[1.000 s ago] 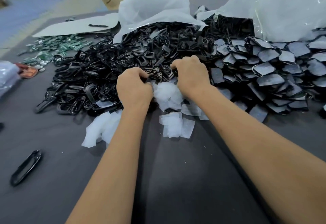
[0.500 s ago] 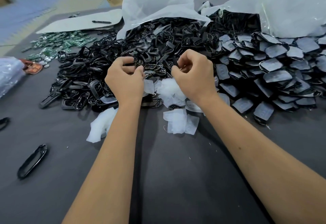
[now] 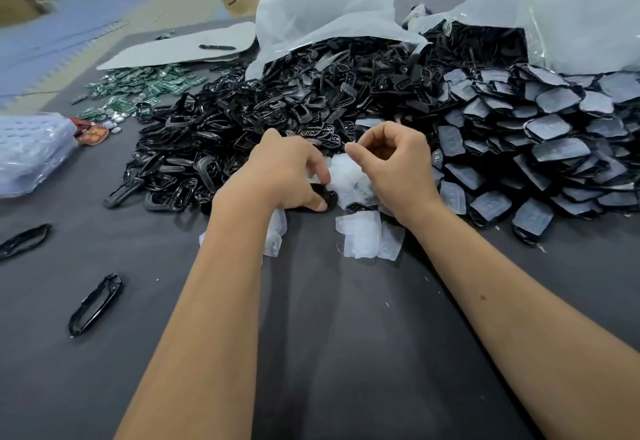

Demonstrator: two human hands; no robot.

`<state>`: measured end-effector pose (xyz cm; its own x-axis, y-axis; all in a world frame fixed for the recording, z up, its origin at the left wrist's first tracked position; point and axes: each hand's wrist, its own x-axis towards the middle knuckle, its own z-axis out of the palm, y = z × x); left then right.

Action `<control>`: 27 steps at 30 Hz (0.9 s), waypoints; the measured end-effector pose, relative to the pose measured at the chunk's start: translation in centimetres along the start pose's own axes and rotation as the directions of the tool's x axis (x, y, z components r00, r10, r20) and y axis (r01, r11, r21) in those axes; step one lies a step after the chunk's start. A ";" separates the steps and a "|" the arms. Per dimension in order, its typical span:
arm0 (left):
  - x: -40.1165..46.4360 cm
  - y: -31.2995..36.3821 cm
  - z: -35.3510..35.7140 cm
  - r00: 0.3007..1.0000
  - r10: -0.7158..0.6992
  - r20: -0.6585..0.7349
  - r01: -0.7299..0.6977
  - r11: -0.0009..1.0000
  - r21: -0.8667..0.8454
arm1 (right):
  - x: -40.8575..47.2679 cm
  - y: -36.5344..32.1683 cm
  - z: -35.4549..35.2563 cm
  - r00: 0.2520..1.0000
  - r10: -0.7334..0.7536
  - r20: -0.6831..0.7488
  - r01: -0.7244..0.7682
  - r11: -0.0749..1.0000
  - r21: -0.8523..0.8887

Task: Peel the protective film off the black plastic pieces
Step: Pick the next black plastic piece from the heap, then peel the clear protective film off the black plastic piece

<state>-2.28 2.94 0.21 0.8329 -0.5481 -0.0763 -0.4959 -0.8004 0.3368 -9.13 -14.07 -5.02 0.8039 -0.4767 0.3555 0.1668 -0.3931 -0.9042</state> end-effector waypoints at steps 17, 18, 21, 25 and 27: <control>-0.5 -0.2 3.5 0.792 -0.211 -0.573 -0.147 0.845 -0.514 | -0.3 0.0 0.2 0.997 -0.031 0.067 0.028 0.998 0.051; -0.4 0.0 3.8 0.788 -0.234 -0.569 -0.167 0.810 -0.563 | -0.3 0.0 0.2 0.997 -0.033 0.068 0.029 0.998 0.055; -0.5 0.6 4.3 0.793 -0.304 -0.527 -0.236 0.645 -0.727 | -0.3 0.1 0.1 0.997 -0.026 0.070 0.020 0.995 0.095; -0.4 0.9 4.6 0.762 -0.314 -0.566 -0.264 0.648 -0.715 | -0.3 0.2 0.2 0.993 -0.037 0.114 0.019 0.987 0.159; -0.3 0.9 4.8 0.742 -0.316 -0.591 -0.248 0.690 -0.680 | -0.3 0.2 0.2 0.988 -0.045 0.144 0.017 0.982 0.189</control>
<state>-4.12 1.24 -3.99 0.9200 -0.0103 0.3919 -0.3816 -0.2518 0.8893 -9.19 -13.80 -5.34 0.8696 -0.3400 0.3580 0.2852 -0.2458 -0.9264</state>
